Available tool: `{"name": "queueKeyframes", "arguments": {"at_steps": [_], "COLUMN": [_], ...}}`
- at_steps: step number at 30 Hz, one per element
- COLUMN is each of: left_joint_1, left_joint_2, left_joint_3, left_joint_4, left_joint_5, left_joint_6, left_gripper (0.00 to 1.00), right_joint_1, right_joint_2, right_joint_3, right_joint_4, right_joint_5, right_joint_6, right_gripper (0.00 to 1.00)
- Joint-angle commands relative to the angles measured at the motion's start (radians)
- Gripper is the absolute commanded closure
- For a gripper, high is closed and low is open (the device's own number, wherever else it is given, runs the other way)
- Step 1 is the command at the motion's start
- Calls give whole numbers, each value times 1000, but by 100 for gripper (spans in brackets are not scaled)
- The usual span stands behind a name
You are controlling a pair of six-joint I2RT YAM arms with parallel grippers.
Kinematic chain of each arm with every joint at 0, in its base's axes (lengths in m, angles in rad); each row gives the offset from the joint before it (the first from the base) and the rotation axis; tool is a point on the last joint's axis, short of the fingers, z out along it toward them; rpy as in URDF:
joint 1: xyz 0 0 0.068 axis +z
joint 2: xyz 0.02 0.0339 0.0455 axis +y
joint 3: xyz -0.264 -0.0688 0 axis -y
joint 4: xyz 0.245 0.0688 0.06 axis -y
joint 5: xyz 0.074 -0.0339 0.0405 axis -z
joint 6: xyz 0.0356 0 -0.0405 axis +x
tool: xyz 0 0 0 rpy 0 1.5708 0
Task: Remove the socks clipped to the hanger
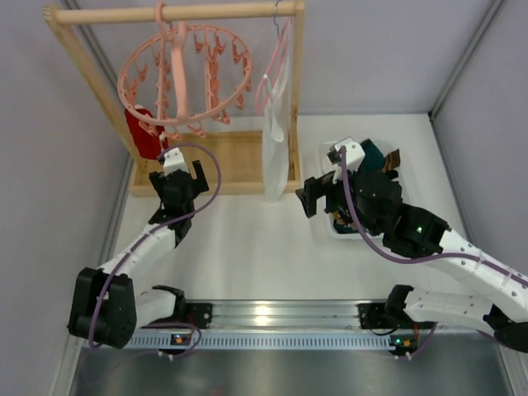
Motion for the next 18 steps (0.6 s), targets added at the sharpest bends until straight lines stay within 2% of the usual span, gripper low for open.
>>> {"name": "queueKeyframes", "arguments": {"at_steps": [1,10,13,15,17,18], "left_joint_1": [8,8,8,8,8,8], "left_joint_2": [26,69,63,57,51,48], "left_joint_3": [-21,-29,-41,-44,-50,-52], "left_joint_4": [209,264,265,265,265,265], "left_joint_5": [35,26,37,40,34,35], "left_joint_6": [56,115,98,95,87,84], "left_gripper": [2,2,7,20,38,60], "right_joint_1": [-10,-10,-8,-10,-10,-10], "right_joint_2": [-29,-14,-3,0,1,4], "right_joint_3": [5,-4,-6,-9,-9,-9], "right_joint_4": [92,111,122,127,131,133], "right_joint_5": [-58,-82,-96,-107,-110,-111], "right_joint_6": [-16,-24,-24,-22,-22,-18], "right_gripper": [1,1,0,0,1,1]}}
